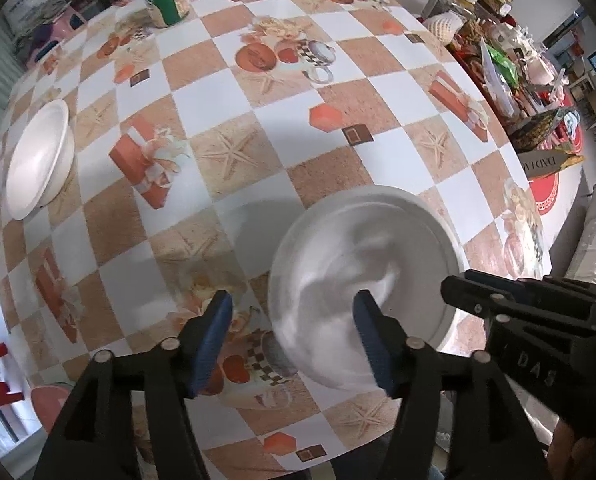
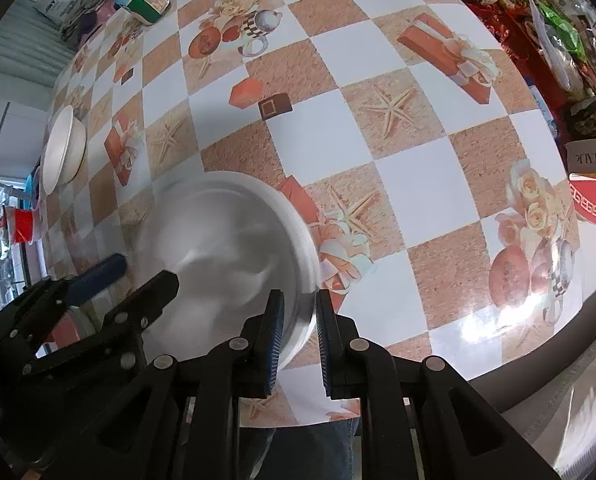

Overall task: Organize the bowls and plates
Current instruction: 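Open both grippers to release the plate and withdraw, then move both grippers to the rim of the next white plate, then close both grippers on the white plate's rim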

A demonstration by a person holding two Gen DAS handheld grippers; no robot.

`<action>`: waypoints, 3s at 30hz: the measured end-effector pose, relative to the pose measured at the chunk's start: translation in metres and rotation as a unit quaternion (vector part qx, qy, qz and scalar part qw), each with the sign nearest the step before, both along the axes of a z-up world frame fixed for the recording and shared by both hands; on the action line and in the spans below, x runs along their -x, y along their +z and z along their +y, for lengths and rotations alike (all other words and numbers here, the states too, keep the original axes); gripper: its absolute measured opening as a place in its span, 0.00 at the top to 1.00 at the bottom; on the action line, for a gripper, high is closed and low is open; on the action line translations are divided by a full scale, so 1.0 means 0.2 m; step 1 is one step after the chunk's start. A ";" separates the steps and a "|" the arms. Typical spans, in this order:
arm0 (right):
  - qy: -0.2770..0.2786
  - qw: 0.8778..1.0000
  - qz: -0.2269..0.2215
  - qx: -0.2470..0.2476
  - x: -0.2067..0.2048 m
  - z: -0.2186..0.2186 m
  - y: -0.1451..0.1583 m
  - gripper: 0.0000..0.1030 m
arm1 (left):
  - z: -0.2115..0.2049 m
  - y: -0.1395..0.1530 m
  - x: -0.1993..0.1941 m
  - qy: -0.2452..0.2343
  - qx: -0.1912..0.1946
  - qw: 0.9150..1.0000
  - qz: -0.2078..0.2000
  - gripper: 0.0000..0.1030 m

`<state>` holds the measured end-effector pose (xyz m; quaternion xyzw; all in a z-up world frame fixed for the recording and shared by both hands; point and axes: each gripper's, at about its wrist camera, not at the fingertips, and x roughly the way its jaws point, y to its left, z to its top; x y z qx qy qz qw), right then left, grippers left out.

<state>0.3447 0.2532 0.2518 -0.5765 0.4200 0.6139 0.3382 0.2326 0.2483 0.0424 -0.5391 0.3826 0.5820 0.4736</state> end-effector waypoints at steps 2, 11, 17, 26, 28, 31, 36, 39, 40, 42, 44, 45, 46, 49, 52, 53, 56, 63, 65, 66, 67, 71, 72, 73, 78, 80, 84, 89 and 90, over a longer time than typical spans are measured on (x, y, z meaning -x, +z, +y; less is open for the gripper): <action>-0.005 1.000 -0.002 -0.002 -0.01 0.00 0.00 0.83 | -0.01 0.01 0.03 0.006 -0.001 1.000 0.000 0.26; -0.029 0.999 -0.005 -0.045 -0.03 0.02 0.09 0.17 | -0.12 0.00 0.21 0.049 0.009 0.999 0.008 0.23; -0.021 0.999 -0.001 -0.049 0.03 0.04 0.11 0.17 | -0.20 0.04 0.38 0.096 0.006 0.995 0.015 0.23; 0.040 0.998 0.020 -0.047 0.33 0.01 0.12 0.17 | -0.25 0.17 0.81 0.189 -0.026 0.981 0.048 0.23; 0.057 0.997 0.030 -0.046 0.44 0.01 0.12 0.17 | -0.25 0.18 0.92 0.212 -0.029 0.975 0.055 0.23; 0.081 0.995 0.044 -0.047 0.60 0.00 0.13 0.17 | -0.26 0.21 1.08 0.241 -0.035 0.968 0.064 0.23; 0.126 0.990 0.057 -0.042 0.90 -0.02 0.10 0.17 | -0.23 0.20 1.29 0.276 -0.040 0.957 0.081 0.23; 0.156 0.986 0.050 -0.043 1.07 -0.03 0.07 0.17 | -0.20 0.18 1.40 0.299 -0.045 0.950 0.072 0.23; 0.162 0.985 0.052 -0.041 1.12 -0.04 0.05 0.17 | -0.18 0.16 1.44 0.306 -0.042 0.949 0.070 0.23; 0.170 0.983 0.056 -0.036 1.21 -0.03 0.03 0.17 | -0.17 0.12 1.48 0.315 -0.036 0.946 0.069 0.23; 0.176 0.982 0.059 -0.034 1.29 -0.02 0.01 0.17 | -0.15 0.08 1.53 0.324 -0.028 0.943 0.067 0.23; 0.176 0.982 0.060 -0.031 1.34 0.00 0.00 0.17 | -0.14 0.07 1.55 0.327 -0.027 0.942 0.066 0.23; 0.175 0.982 0.061 -0.028 1.38 0.01 -0.02 0.17 | -0.13 0.05 1.56 0.329 -0.026 0.942 0.065 0.23; 0.174 0.983 0.059 -0.022 1.48 0.05 -0.07 0.17 | -0.11 0.02 1.61 0.333 -0.029 0.940 0.063 0.23; 0.174 0.983 0.057 -0.016 1.56 0.07 -0.12 0.17 | -0.09 -0.02 1.66 0.334 -0.023 0.940 0.070 0.23; 0.175 0.983 0.054 -0.014 1.59 0.07 -0.14 0.17 | -0.08 -0.04 1.67 0.335 -0.020 0.939 0.070 0.23; 0.179 0.983 0.047 -0.011 1.64 0.08 -0.20 0.17 | -0.05 -0.09 1.71 0.337 -0.013 0.939 0.068 0.23; 0.178 0.983 0.038 -0.007 1.69 0.08 -0.29 0.17 | 0.00 -0.18 1.73 0.318 0.004 0.946 0.062 0.23; 0.175 0.984 0.040 -0.003 1.69 0.08 -0.31 0.17 | 0.01 -0.20 1.73 0.315 0.009 0.947 0.059 0.32; 0.175 0.984 0.041 -0.001 1.69 0.07 -0.32 0.18 | 0.02 -0.22 1.72 0.313 0.014 0.948 0.055 0.44; 0.175 0.984 0.042 -0.001 1.69 0.07 -0.32 0.22 | 0.02 -0.23 1.72 0.311 0.019 0.949 0.051 0.52; 0.158 0.985 0.058 0.024 1.67 0.08 -0.36 0.43 | 0.02 -0.24 1.71 0.311 0.009 0.950 0.031 0.70; 0.152 0.986 0.063 0.023 1.67 0.09 -0.36 0.48 | 0.03 -0.23 1.70 0.306 0.007 0.951 0.039 0.71; 0.151 0.986 0.069 0.027 1.66 0.10 -0.36 0.55 | 0.03 -0.23 1.69 0.301 0.006 0.953 0.043 0.71; 0.161 0.982 0.088 0.048 1.65 0.09 -0.35 0.82 | 0.03 -0.20 1.61 0.282 0.005 0.958 0.044 0.78; 0.165 0.982 0.081 0.045 1.63 0.08 -0.35 0.82 | 0.02 -0.20 1.55 0.267 0.008 0.962 0.047 0.78; 0.170 0.982 0.071 0.041 1.54 0.05 -0.34 0.82 | -0.05 -0.21 1.38 0.249 0.013 0.968 0.038 0.78; 0.178 0.982 0.054 0.043 1.37 -0.03 -0.32 0.82 | -0.16 -0.22 1.16 0.232 0.029 0.972 0.033 0.77; 0.180 0.981 0.051 0.045 1.33 -0.06 -0.31 0.82 | -0.18 -0.23 1.12 0.230 0.031 0.972 0.033 0.77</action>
